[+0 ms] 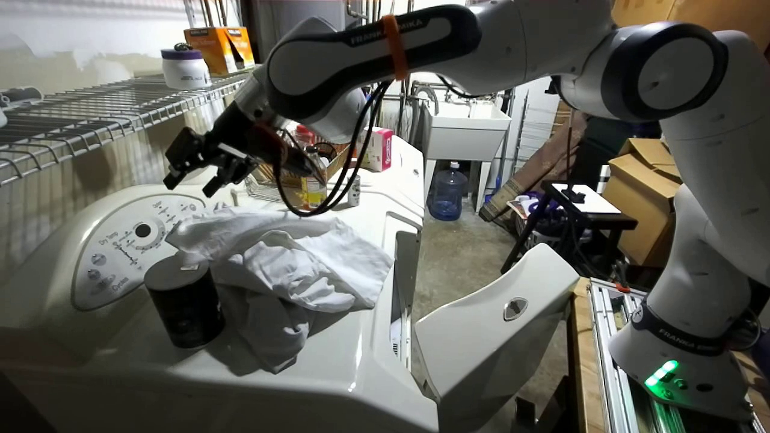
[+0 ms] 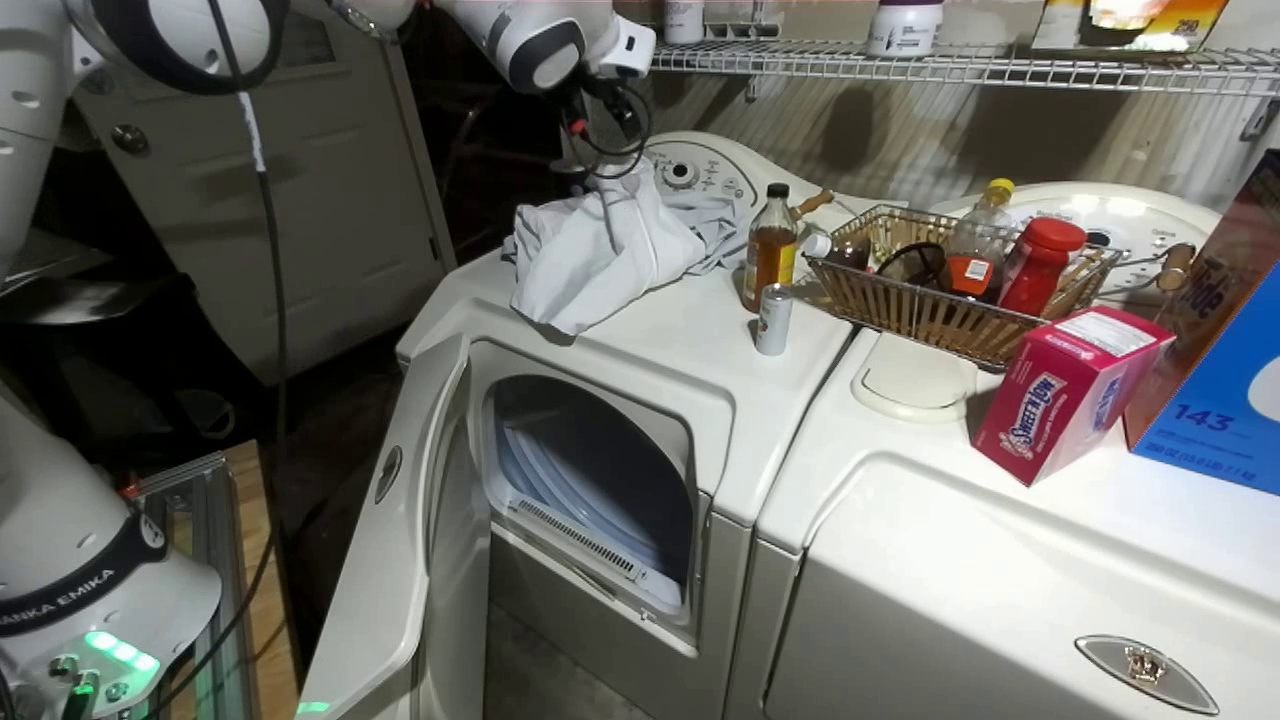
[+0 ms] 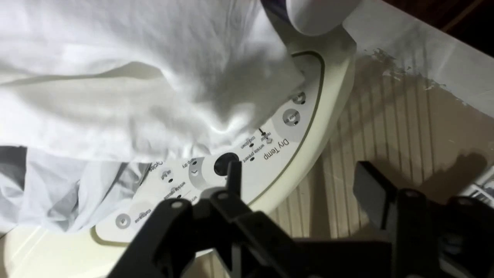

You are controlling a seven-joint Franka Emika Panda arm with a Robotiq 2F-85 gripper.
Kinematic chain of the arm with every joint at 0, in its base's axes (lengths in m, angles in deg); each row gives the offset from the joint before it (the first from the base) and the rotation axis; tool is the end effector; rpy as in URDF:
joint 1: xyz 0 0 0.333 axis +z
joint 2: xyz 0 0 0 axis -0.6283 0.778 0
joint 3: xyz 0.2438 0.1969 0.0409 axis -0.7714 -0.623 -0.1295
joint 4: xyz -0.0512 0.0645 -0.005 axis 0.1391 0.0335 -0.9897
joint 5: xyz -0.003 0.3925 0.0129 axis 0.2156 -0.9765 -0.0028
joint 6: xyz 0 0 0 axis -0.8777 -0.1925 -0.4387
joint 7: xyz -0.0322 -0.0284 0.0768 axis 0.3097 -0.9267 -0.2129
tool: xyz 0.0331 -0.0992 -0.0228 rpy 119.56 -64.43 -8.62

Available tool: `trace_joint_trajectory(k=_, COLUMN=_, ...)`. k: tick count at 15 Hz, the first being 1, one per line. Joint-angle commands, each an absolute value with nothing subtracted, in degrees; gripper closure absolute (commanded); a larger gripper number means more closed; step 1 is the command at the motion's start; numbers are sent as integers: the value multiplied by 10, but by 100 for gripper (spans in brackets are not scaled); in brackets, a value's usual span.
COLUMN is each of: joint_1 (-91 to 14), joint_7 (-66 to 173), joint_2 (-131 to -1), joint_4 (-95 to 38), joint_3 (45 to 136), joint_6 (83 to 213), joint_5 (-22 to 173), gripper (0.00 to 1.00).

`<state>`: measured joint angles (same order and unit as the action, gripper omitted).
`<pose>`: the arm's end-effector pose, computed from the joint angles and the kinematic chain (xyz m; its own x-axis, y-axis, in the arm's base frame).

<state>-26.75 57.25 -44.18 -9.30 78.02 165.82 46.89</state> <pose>0.7487 0.2319 0.4428 0.8327 -0.2923 0.4703 0.0177 -0.8348 -0.5503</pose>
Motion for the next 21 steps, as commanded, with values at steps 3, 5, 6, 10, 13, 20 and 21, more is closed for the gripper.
trace_joint_trajectory(k=3, joint_1=-244, joint_7=717, joint_2=-589, joint_4=-213, joint_3=829, joint_6=1510, joint_5=578, gripper=0)
trace_joint_trajectory(k=5, joint_1=-241, joint_7=752, joint_2=-638, joint_4=-252, joint_3=834, joint_6=1450, joint_5=609, gripper=0)
trace_joint_trajectory(k=6, joint_1=-246, joint_7=758, joint_2=-662, joint_4=-273, joint_3=828, joint_6=1412, joint_5=610, gripper=0)
trace_joint_trajectory(k=10, joint_1=-253, joint_7=757, joint_2=-721, joint_4=-351, joint_3=817, joint_6=1302, joint_5=637, gripper=0)
trace_joint_trajectory(k=13, joint_1=-261, joint_7=745, joint_2=-701, joint_4=-322, joint_3=807, joint_6=1304, joint_5=621, gripper=0)
trace_joint_trajectory(k=20, joint_1=-257, joint_7=762, joint_2=-733, joint_4=-411, joint_3=794, joint_6=1288, joint_5=610, gripper=0)
trace_joint_trajectory(k=21, joint_1=-258, joint_7=760, joint_2=-737, joint_4=-426, joint_3=793, joint_6=1286, joint_5=612, gripper=0)
